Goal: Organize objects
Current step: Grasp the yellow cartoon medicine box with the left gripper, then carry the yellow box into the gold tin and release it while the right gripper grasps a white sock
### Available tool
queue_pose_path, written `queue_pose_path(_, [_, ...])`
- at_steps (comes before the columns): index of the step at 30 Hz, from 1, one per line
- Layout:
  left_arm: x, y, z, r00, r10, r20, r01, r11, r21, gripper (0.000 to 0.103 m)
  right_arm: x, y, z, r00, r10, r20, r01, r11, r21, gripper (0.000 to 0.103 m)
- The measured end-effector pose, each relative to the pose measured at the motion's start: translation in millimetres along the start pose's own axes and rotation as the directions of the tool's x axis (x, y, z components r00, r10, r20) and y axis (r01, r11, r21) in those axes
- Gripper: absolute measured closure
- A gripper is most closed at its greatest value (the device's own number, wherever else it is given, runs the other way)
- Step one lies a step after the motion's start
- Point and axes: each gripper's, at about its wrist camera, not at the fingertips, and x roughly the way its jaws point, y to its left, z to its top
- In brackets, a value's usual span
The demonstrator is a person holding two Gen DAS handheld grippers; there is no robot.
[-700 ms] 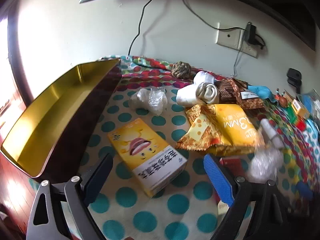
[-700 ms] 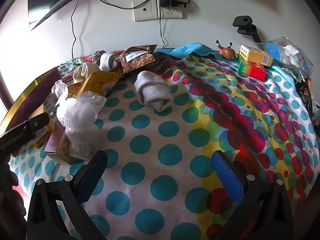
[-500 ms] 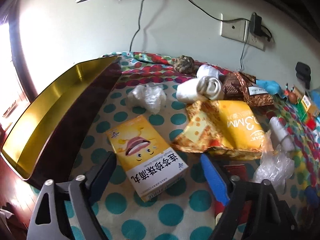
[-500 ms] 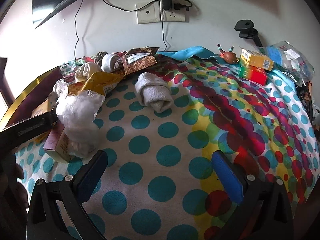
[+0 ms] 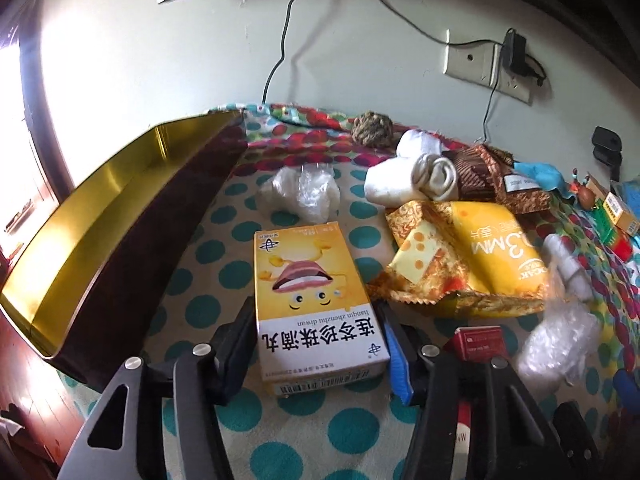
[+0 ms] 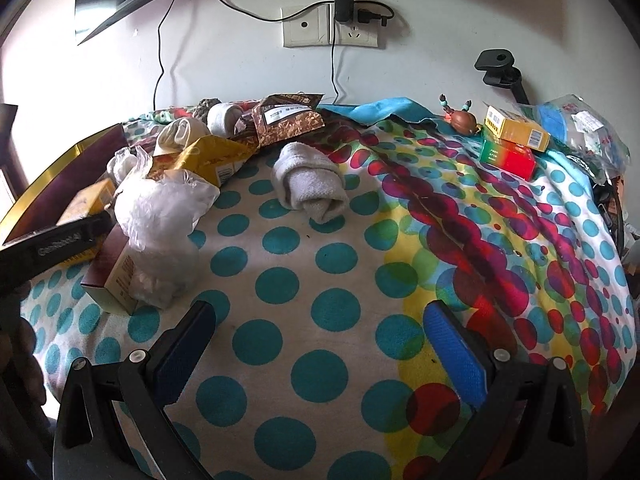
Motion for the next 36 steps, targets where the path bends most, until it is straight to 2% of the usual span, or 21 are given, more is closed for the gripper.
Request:
queue_pose_path(8, [-7.9,9.6,-1.2,1.000,-0.026,0.017,0.026,1.000,-0.011,0.046,1.4,-1.8,4.1,1.000,-0.020,-0.018,0.020,1.000,-0.010,0.000])
queue_pose_path(11, [-14.2,13.8,-0.9,0.999,-0.038,0.033,0.039,0.999,-0.018,0.046,-8.8,-12.3,18.1,0.999,-0.026,0.043,0.025,0.999,0.026,0.000])
queue_pose_path(15, [-23.2,15.7,0.6,0.997,-0.051,0.053,0.053,0.998,-0.025,0.046,-21.0,-25.8,55.1,0.986,0.013,0.166,-0.023,0.998,0.061,0.000])
queue_pose_path(17, [-27.9,16.0,1.9,0.997,-0.058,0.059,0.060,0.998,-0.028,0.046,-18.6,-25.4,78.6,0.974,0.022,0.226,-0.030,0.999,0.032,0.000])
queue_pose_path(22, [-40.6,19.7,7.2,0.995,-0.061,0.076,0.065,0.997,-0.045,0.046,4.8,-24.0,123.2,0.957,0.015,0.291,-0.008,1.000,-0.026,0.000])
queue_pose_path(26, [-46.4,25.3,13.4,0.996,-0.049,0.079,0.053,0.997,-0.049,0.046,36.8,-21.7,136.6,0.966,0.012,0.258,0.002,0.999,-0.053,0.000])
queue_pose_path(29, [-49.9,28.5,18.0,0.996,-0.036,0.085,0.039,0.999,-0.036,0.046,58.2,-17.5,130.3,0.979,-0.002,0.206,0.019,0.997,-0.078,0.000])
queue_pose_path(31, [-52.5,30.9,23.3,0.995,-0.017,0.093,0.018,1.000,-0.014,0.046,68.2,-18.4,124.0,0.988,0.011,0.154,0.001,0.997,-0.077,0.000])
queue_pose_path(34, [-60.9,47.7,37.2,0.990,0.023,0.138,-0.023,1.000,0.002,0.046,67.8,-22.7,118.5,0.986,0.045,0.159,-0.035,0.997,-0.065,0.000])
queue_pose_path(36, [-61.0,59.4,44.6,0.987,0.061,0.147,-0.062,0.998,0.002,0.046,68.6,-23.1,118.8,0.987,0.038,0.157,-0.029,0.998,-0.062,0.000])
